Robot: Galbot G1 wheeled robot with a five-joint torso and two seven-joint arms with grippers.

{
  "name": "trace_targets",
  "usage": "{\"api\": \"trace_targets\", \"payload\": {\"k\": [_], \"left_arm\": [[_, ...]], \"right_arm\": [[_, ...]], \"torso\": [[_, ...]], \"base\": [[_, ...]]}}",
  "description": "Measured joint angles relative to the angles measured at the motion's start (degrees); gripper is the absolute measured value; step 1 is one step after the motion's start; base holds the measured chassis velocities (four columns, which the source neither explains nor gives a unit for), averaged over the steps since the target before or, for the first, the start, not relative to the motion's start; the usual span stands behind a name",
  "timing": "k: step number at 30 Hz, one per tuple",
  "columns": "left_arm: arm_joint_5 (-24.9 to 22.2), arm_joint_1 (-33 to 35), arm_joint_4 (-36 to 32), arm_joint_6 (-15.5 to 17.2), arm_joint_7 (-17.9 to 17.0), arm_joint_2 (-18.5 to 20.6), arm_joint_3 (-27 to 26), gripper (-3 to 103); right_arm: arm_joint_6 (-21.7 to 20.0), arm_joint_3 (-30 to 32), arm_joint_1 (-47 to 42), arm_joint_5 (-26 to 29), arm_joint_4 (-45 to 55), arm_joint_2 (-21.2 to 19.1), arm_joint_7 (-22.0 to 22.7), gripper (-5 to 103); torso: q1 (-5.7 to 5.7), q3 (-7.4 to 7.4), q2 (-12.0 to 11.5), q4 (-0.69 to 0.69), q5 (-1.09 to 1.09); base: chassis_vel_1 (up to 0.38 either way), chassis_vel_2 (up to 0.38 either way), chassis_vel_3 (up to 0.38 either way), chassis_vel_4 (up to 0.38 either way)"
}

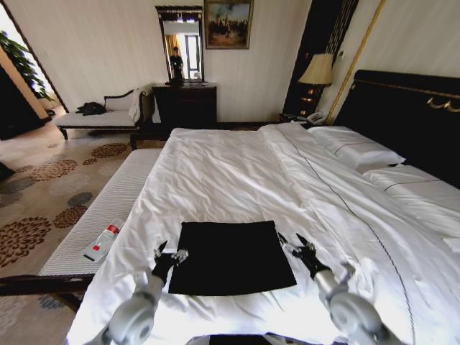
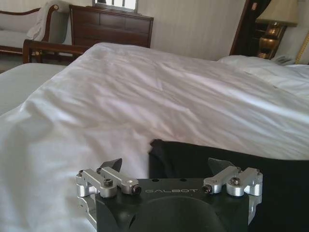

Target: Fold the clothes on the bed.

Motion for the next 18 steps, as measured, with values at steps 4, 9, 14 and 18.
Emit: {"api": "trace_targets", "payload": {"k": [4, 9, 14, 18], "left_arm": [[-2.86, -4.82, 3.71, 0.63, 0.56, 1.01, 1.07, 100], [-6.19, -10.09, 8.43, 1.36, 1.78, 1.19, 2.42, 100], [-9.23, -13.14, 11.65, 1.77, 2.59, -0.01, 3.12, 100], [-9.91, -14.42, 13.00, 1.80, 3.46, -0.18, 3.71, 100]], "right_arm": [[-2.40, -2.45, 5.74, 3.29, -5.19, -0.87, 0.00, 100], [-3.96, -6.65, 13.09, 5.21, -12.48, -1.89, -1.99, 100], [-7.15, -9.15, 18.28, 10.13, -16.83, -1.69, -3.60, 100], [-9.22, -10.80, 21.75, 13.98, -20.28, -0.86, -4.45, 100]], "torso": [[0.00, 0.00, 0.00, 0.00, -0.01], [0.01, 0.00, 0.00, 0.00, 0.01], [-0.01, -0.01, 0.00, 0.00, -0.01], [-0.02, -0.01, 0.00, 0.01, -0.01]], "base": [[0.000, 0.000, 0.000, 0.000], [0.000, 0.000, 0.000, 0.000], [0.000, 0.000, 0.000, 0.000], [0.000, 0.000, 0.000, 0.000]]}}
